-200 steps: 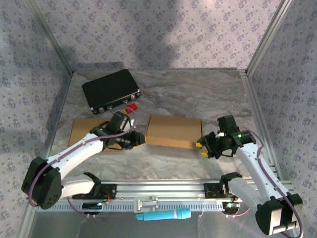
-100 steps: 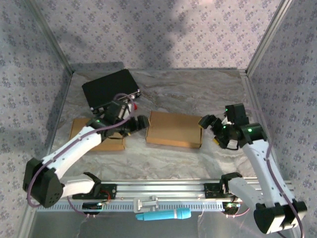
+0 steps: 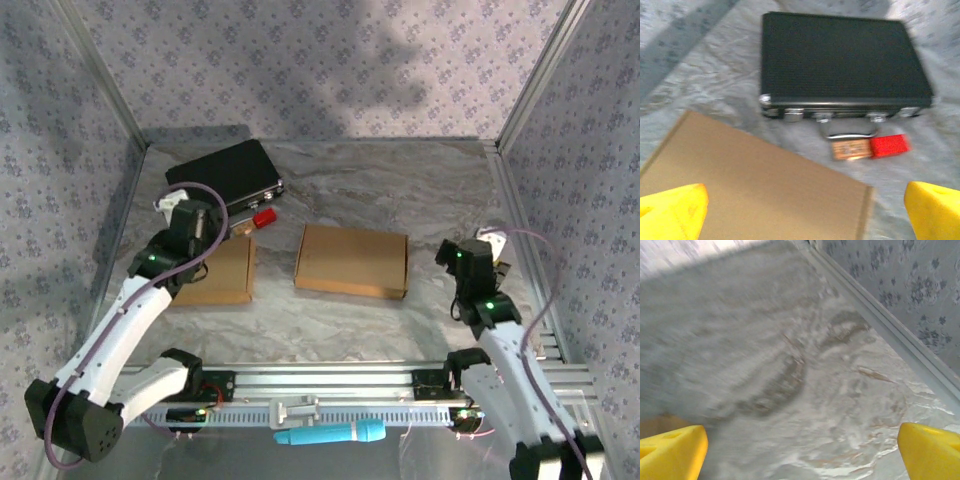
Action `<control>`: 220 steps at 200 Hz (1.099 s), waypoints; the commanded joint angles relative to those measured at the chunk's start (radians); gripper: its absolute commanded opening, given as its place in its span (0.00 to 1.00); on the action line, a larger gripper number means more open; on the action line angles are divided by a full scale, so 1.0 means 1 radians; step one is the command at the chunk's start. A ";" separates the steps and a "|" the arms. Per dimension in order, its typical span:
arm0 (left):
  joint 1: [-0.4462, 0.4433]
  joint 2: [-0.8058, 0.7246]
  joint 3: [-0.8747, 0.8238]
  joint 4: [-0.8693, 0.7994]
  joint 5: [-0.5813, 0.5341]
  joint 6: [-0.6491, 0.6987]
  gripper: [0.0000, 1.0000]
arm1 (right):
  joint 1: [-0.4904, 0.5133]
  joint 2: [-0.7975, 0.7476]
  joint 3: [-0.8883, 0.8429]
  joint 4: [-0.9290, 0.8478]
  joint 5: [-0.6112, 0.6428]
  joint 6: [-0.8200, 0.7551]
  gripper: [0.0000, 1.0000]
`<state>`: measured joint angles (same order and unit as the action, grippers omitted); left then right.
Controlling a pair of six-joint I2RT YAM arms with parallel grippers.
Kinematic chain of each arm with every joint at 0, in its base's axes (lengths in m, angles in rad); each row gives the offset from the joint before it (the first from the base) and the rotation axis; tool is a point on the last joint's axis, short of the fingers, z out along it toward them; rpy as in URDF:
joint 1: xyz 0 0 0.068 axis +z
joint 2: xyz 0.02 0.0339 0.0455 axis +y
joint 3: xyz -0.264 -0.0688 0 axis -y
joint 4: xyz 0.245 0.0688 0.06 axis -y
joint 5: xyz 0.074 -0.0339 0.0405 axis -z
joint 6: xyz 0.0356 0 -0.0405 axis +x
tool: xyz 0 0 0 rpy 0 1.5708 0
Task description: Fold the paper box
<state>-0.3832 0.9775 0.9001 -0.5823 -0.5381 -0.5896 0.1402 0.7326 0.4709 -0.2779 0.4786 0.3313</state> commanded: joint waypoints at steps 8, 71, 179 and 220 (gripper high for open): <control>0.018 -0.027 -0.078 0.074 -0.125 0.125 1.00 | -0.070 0.166 -0.072 0.414 -0.008 -0.201 0.99; 0.031 -0.008 -0.102 0.085 -0.086 0.246 1.00 | -0.137 0.549 -0.119 0.898 -0.241 -0.278 0.99; 0.207 -0.028 -0.343 0.504 0.116 0.474 1.00 | -0.146 0.787 -0.097 1.119 -0.275 -0.325 0.99; 0.310 0.205 -0.421 0.846 0.221 0.518 1.00 | -0.145 0.785 -0.097 1.114 -0.273 -0.325 0.99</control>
<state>-0.1013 1.0531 0.4934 -0.0006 -0.4034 -0.1291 -0.0032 1.5158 0.3588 0.8059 0.1867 0.0250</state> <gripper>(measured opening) 0.998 0.991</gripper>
